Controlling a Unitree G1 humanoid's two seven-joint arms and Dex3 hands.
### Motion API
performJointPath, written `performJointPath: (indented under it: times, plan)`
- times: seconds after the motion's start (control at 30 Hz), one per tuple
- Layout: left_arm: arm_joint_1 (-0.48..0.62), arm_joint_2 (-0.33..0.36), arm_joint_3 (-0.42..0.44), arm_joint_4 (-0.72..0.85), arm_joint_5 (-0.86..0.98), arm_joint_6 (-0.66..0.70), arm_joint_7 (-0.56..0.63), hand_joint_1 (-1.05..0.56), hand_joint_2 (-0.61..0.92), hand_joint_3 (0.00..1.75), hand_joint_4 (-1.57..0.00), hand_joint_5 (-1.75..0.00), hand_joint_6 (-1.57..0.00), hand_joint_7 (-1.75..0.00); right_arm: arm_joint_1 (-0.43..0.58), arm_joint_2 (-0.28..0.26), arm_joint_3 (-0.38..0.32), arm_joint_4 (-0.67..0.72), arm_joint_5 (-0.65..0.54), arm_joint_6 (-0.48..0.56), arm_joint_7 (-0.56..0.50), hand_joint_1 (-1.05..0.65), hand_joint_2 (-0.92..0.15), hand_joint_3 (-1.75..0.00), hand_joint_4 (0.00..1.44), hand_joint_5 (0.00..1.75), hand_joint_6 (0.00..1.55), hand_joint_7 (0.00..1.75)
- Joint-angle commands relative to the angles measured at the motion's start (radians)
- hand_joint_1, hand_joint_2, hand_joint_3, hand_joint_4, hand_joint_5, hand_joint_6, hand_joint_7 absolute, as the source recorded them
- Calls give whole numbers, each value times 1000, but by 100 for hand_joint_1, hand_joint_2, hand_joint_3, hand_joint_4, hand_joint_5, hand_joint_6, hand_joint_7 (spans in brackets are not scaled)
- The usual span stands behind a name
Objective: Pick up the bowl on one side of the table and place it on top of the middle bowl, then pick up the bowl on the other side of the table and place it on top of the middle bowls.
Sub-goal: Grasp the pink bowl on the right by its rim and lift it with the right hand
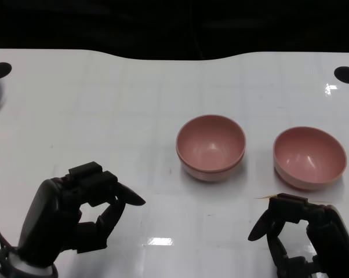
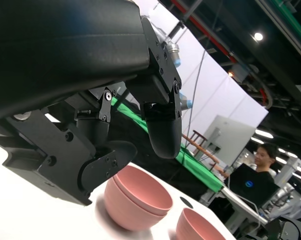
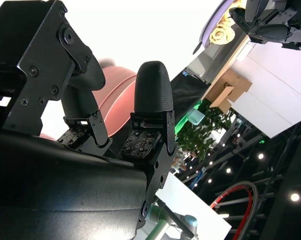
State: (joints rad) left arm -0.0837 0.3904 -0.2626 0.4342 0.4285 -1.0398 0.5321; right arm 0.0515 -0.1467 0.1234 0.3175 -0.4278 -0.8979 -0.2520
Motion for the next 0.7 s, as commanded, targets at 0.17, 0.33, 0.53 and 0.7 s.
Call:
performJointPath:
  times: [0.17,0.33,0.53,0.7]
  plan:
    - [104,-43,32,-105,-232,61,-236,-1,33,143,-84,-161,-90,-126,2,-7,-15,-5,23,-4,-1,22,-8,-167,88,157,90,124]
    - [129,-75,14,-81,-479,149,-478,0,33,153,-96,-173,-86,-160,4,-17,-41,-24,12,-5,-18,22,-8,-166,86,155,89,123]
    - [133,-121,65,-60,-551,155,-622,-2,35,151,-100,-175,-84,-168,-9,-16,-69,-33,30,-4,-18,17,-15,-155,85,155,86,118]
    - [135,-157,101,-58,-553,167,-679,-5,35,151,-100,-175,-83,-169,-14,-22,-99,-76,-6,34,-25,12,-28,-133,74,137,75,99]
